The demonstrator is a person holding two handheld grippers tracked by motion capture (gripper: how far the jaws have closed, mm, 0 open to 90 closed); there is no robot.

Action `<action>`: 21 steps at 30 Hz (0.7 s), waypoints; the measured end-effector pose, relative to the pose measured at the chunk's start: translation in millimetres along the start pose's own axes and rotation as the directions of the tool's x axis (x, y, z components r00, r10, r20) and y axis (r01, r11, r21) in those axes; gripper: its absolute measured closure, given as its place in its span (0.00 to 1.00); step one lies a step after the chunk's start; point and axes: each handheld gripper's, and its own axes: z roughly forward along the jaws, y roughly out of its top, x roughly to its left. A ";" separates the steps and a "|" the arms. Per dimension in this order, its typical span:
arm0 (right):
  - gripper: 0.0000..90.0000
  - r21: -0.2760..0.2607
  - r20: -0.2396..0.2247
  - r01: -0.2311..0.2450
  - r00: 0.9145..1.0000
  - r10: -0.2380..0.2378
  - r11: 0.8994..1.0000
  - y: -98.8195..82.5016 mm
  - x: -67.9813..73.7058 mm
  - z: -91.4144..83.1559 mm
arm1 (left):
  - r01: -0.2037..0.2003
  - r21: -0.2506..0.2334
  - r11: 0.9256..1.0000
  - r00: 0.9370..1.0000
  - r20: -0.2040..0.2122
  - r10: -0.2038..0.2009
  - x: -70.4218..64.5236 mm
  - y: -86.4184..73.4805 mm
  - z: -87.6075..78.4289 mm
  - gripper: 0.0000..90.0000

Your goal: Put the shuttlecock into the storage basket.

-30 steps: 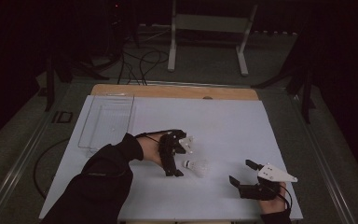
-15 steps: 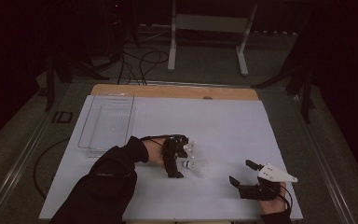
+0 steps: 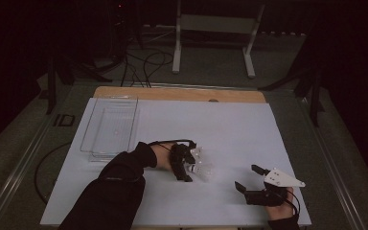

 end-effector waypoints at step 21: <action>0.11 -0.007 -0.001 0.000 1.000 0.000 1.000 0.6 0.3 -1.2 | -0.041 0.024 0.999 0.999 -0.009 0.041 6.0 3.3 6.9 0.70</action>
